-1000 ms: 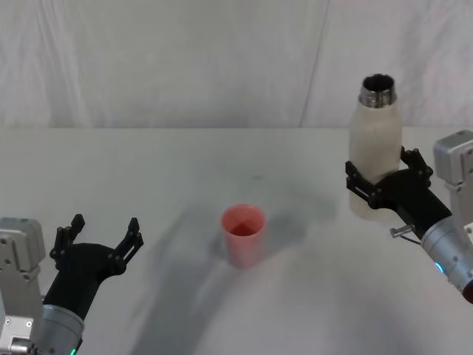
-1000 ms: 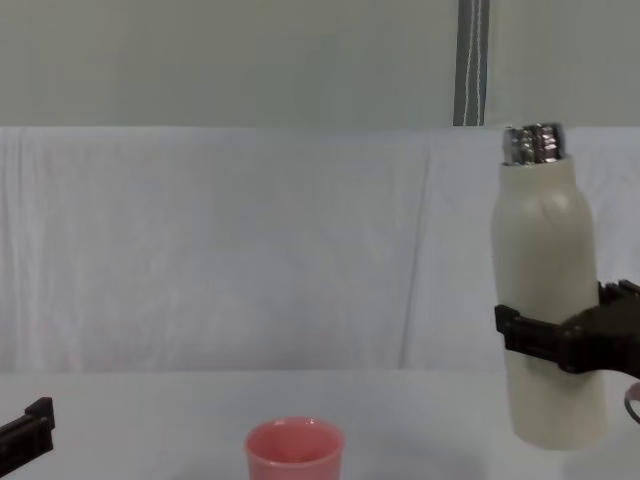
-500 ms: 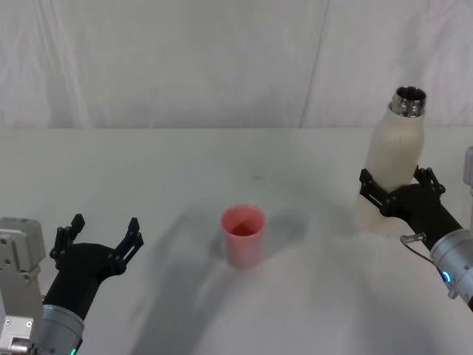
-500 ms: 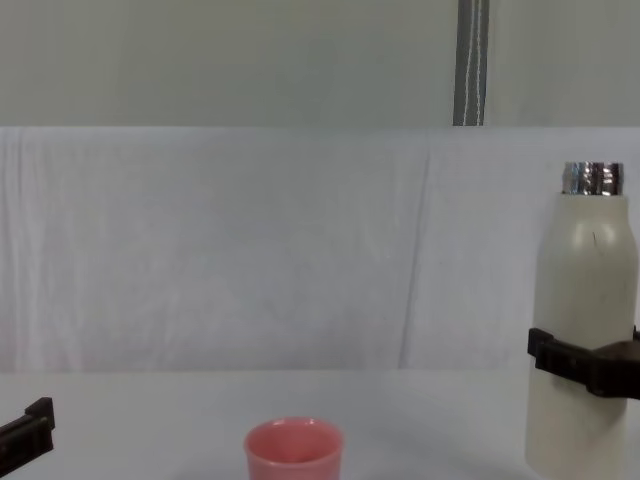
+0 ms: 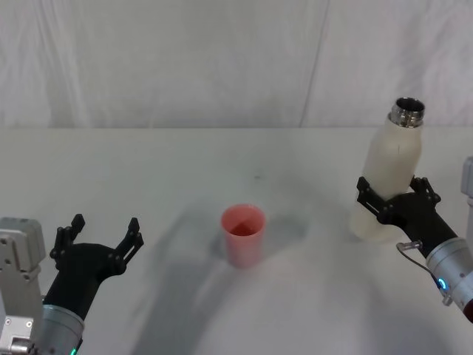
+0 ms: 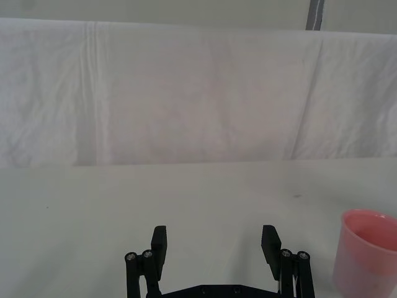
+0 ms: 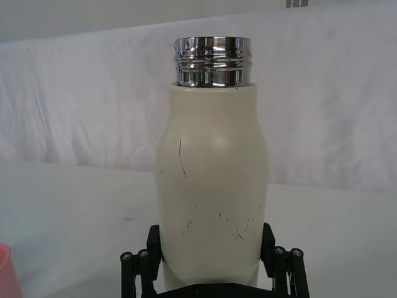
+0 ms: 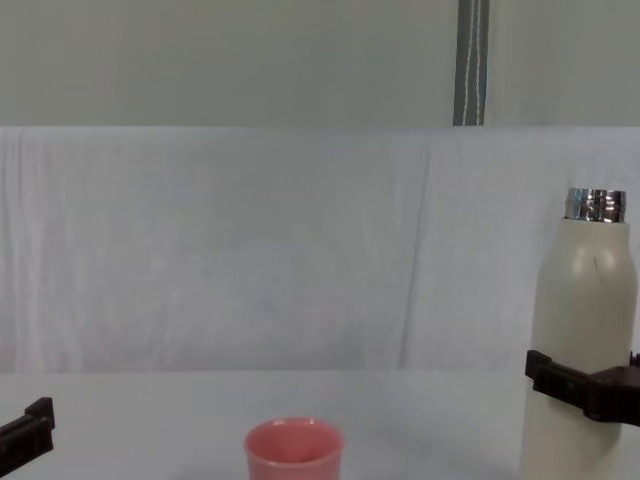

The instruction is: Grasp the thermos with one hand and pour water into the cup lid.

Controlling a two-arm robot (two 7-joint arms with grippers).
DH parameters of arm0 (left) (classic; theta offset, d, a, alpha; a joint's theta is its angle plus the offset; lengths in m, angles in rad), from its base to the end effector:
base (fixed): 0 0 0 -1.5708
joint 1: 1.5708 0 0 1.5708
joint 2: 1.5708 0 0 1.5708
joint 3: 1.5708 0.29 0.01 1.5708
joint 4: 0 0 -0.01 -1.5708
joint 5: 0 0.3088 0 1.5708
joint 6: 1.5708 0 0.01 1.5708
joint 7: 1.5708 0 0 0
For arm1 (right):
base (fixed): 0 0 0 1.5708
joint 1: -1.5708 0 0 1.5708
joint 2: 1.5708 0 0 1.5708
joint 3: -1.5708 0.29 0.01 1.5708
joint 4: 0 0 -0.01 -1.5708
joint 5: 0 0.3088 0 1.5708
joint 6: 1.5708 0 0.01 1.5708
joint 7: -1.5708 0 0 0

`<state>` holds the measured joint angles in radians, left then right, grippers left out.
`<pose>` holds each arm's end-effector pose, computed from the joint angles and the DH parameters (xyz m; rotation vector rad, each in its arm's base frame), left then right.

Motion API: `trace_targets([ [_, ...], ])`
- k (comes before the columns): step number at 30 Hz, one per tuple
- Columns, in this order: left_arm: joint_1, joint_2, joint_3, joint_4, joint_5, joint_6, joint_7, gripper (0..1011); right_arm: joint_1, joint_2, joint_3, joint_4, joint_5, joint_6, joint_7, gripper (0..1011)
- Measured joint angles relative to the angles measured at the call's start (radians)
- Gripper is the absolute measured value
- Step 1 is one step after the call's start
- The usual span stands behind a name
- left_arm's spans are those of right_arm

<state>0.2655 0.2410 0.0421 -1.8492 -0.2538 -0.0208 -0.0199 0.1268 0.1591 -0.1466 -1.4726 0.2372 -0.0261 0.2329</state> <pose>0.2529 0.0376 -0.2853 -0.0380 0.0140 1.4460 0.3625 -0.0054 -0.2908 0.0719 0.0193 -1.2097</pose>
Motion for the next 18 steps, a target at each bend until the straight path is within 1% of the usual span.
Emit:
trace_targets([
  [8,0.000,0.000,0.000,0.000,0.000,0.000,0.000,1001,0.010,0.007,-0.009,0.037,0.007,-0.028,0.004,950],
  [18,0.000,0.000,0.000,0.000,0.000,0.000,0.000,1001,0.017,0.013,-0.016,0.063,0.002,-0.046,0.002,950],
])
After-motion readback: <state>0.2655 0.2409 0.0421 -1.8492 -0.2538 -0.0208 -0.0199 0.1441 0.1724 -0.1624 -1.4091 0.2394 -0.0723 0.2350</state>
